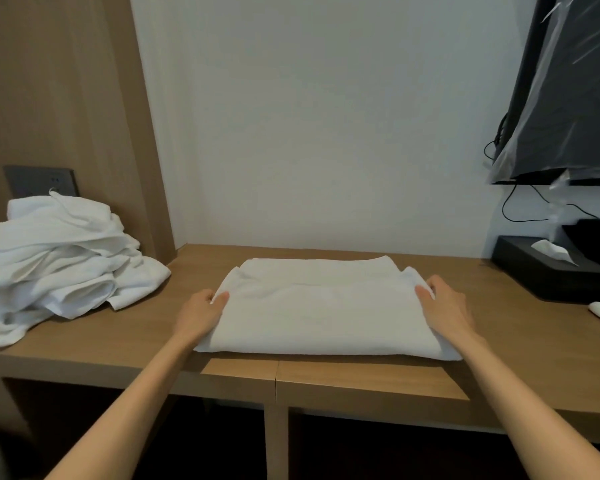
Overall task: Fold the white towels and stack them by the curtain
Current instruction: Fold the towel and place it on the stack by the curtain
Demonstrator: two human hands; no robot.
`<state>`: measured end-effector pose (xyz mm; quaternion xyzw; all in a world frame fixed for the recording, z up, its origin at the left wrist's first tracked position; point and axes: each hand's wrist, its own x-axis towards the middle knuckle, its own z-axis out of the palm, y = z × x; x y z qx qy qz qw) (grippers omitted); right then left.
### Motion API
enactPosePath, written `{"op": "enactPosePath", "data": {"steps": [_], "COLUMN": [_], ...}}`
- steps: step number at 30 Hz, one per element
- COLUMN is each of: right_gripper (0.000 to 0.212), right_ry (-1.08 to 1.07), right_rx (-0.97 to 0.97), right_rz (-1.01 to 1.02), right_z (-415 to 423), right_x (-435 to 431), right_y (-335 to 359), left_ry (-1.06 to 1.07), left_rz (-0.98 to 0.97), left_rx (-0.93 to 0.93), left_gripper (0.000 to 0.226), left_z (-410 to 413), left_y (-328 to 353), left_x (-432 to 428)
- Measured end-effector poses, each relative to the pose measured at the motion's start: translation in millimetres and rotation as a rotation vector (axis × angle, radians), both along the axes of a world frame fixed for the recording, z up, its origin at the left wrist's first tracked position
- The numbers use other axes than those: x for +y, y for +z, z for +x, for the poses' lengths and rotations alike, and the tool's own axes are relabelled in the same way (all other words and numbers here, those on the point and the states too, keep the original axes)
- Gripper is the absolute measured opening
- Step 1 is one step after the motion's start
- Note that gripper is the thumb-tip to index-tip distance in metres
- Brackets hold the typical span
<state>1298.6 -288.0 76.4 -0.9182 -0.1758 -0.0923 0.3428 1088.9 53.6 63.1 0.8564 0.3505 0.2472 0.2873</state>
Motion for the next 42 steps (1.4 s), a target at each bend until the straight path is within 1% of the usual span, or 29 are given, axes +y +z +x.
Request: {"op": "enactPosePath", "data": {"steps": [2,3,6,7,8,9,10,11,12,13,15,17,19,23,35,39,42], "right_gripper": [0.026,0.026,0.022,0.024,0.031,0.037,0.041,0.043,0.043,0.045,0.048,0.051,0.052,0.053,0.060,0.060,0.056], "right_ry": [-0.028,-0.054,-0.144,-0.150,-0.140,-0.100,-0.029,0.062,0.149,0.225,0.310,0.348,0.364,0.382,0.300,0.279,0.269], "right_rx": [0.050,0.050,-0.062,-0.132,-0.202,-0.255,-0.260,-0.215,-0.150,-0.102,-0.056,0.013,0.020,-0.034,0.028,0.024,-0.021], "right_rz": [-0.112,-0.171,-0.327,-0.364,-0.382,-0.367,-0.303,-0.224,-0.177,-0.193,-0.366,-0.520,-0.572,-0.566,-0.578,-0.574,-0.549], "right_z": [-2,-3,-10,-12,-15,-20,-26,-37,-48,-58,-72,-73,-66,-56,-20,-18,-21], "right_x": [2,3,11,14,20,28,41,55,72,89,116,127,125,113,44,33,31], "right_y": [-2,-3,-1,1,2,3,5,7,7,5,-3,-12,-18,-26,-22,-21,-19], "left_ry": [0.014,0.035,0.138,0.155,0.137,0.082,-0.006,-0.114,-0.213,-0.292,-0.379,-0.413,-0.415,-0.388,-0.265,-0.290,-0.337], "left_rz": [0.017,0.056,0.290,0.389,0.478,0.538,0.558,0.540,0.507,0.490,0.453,0.370,0.338,0.363,0.298,0.244,0.230], "left_rx": [0.100,0.160,0.322,0.343,0.339,0.298,0.239,0.191,0.191,0.242,0.382,0.467,0.450,0.410,0.474,0.469,0.459], "left_gripper": [0.043,0.044,0.035,0.034,0.035,0.037,0.040,0.043,0.046,0.049,0.051,0.052,0.052,0.058,0.065,0.069,0.063], "left_z": [-1,-2,-8,-8,-4,3,13,26,40,53,72,79,78,71,27,17,9], "left_y": [-1,1,15,19,22,24,26,27,27,24,15,3,-6,-10,-8,-7,-4], "left_x": [-1,-2,-12,-18,-24,-34,-46,-61,-78,-94,-117,-121,-114,-97,-38,-29,-24]}}
